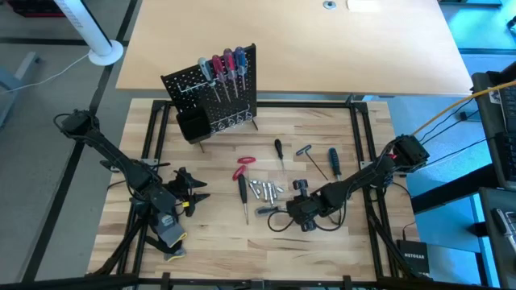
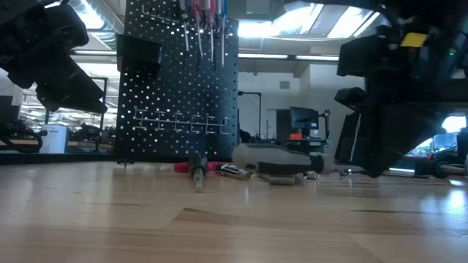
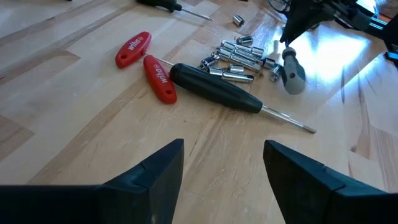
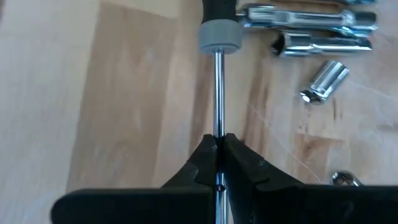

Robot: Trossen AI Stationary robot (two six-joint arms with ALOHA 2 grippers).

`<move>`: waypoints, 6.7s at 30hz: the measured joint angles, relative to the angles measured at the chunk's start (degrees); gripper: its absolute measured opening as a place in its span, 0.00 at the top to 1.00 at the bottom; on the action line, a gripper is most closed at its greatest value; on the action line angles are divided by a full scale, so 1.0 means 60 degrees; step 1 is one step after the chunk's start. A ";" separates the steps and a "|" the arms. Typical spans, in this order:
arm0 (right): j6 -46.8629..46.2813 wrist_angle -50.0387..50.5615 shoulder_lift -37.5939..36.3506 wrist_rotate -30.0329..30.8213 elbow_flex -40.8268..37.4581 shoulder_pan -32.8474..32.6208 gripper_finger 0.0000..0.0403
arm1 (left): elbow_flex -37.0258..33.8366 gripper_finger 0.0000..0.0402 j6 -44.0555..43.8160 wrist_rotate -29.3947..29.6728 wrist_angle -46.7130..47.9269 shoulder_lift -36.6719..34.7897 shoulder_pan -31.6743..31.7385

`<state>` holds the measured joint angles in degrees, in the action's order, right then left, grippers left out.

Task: Hang tools onto peg board
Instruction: Hang the nut driver onto the peg board

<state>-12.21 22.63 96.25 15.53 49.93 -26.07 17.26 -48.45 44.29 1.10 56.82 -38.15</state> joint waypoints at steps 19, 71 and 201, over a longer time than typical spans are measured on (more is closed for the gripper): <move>-0.1249 -0.0029 0.0007 0.0409 0.0004 0.0409 0.96 | 0.0000 0.48 0.0000 0.0000 0.0000 0.0000 0.0000; 0.2367 -0.0402 0.0323 -0.0187 0.0255 0.0742 0.96 | 0.0000 0.48 0.0036 0.0000 -0.0004 -0.0004 -0.0001; 0.1618 -0.9934 0.4900 -0.0673 0.8546 0.6544 0.96 | 0.0004 0.48 0.2820 0.1507 -0.0084 -0.0384 0.0233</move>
<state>-2.50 -36.97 125.64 11.49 101.21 13.19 17.28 -31.53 53.34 0.60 54.51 -36.75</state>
